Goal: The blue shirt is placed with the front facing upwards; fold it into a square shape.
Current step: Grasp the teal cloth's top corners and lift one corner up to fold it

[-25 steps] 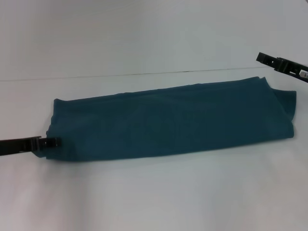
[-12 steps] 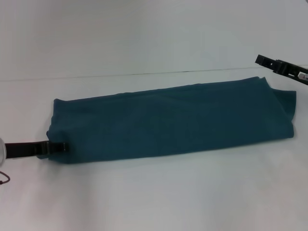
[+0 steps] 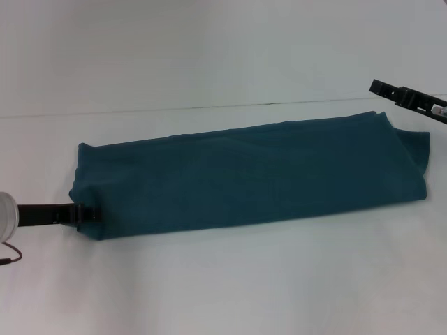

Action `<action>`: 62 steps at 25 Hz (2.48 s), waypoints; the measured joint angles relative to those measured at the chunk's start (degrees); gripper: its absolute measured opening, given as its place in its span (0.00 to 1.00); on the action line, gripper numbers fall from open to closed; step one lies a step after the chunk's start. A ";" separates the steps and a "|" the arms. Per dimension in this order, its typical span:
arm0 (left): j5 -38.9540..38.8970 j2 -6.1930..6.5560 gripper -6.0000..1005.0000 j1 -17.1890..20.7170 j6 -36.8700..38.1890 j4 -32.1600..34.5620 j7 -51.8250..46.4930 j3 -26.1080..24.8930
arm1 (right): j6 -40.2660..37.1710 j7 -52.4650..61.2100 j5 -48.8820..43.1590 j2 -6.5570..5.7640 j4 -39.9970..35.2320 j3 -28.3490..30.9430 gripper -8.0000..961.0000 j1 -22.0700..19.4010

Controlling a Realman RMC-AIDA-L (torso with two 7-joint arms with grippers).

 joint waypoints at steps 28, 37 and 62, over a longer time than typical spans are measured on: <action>-15.56 1.85 0.07 2.07 15.23 -4.86 8.18 -11.92 | -6.54 -50.46 30.01 2.71 15.57 0.25 0.47 0.23; -19.98 2.94 0.07 1.70 21.73 -7.40 9.73 -11.97 | -6.22 -76.55 37.54 3.43 34.63 1.20 0.19 10.12; -31.92 4.94 0.07 -1.03 25.94 -8.25 13.78 -11.84 | 8.77 -79.64 15.76 4.11 52.11 18.25 0.01 23.50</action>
